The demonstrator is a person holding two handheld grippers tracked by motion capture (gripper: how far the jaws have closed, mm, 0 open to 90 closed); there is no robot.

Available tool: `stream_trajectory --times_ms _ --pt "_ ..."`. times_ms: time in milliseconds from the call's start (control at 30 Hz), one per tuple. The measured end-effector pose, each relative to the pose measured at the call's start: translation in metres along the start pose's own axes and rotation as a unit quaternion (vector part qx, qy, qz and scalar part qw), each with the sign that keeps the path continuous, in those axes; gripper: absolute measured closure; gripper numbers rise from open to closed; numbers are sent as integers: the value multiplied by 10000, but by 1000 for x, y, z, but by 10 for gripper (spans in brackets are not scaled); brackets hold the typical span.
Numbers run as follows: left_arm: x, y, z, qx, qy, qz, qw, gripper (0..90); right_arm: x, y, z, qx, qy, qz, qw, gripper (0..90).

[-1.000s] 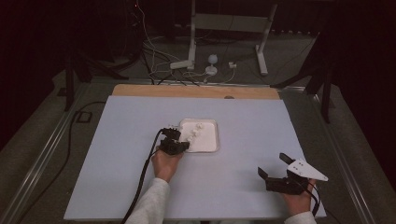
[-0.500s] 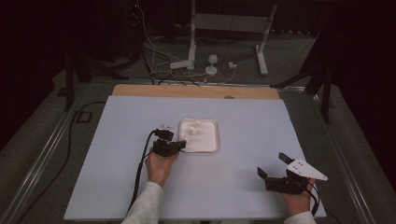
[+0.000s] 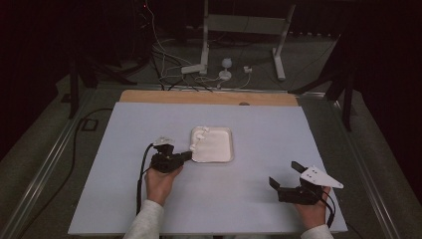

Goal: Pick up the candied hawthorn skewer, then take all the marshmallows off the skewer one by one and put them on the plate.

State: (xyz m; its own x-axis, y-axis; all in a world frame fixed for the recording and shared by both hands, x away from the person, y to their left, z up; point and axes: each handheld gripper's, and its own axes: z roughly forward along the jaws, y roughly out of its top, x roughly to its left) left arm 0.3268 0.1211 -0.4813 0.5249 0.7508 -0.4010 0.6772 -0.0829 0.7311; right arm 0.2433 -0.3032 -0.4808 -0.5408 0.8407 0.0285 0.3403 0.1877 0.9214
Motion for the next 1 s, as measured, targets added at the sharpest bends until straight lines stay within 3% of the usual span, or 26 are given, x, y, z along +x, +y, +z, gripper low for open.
stream_trajectory --times_ms 167,333,467,733,1000 --pt "-1 -4 -10 -81 -59 112 9999 900 4 15 4 -13 142 -6 9999 0" --pt "0 -6 -17 -202 -144 184 9995 900 5 27 13 103 78 -52 9999 0" --pt "2 -7 -21 -277 -204 140 9993 900 4 40 23 139 157 124 9997 0" --pt "-2 -9 -26 -383 -276 238 9986 900 12 69 52 205 545 280 9979 0" --pt "-10 -9 -23 -415 -435 419 9973 900 24 91 83 152 1071 579 9924 0"
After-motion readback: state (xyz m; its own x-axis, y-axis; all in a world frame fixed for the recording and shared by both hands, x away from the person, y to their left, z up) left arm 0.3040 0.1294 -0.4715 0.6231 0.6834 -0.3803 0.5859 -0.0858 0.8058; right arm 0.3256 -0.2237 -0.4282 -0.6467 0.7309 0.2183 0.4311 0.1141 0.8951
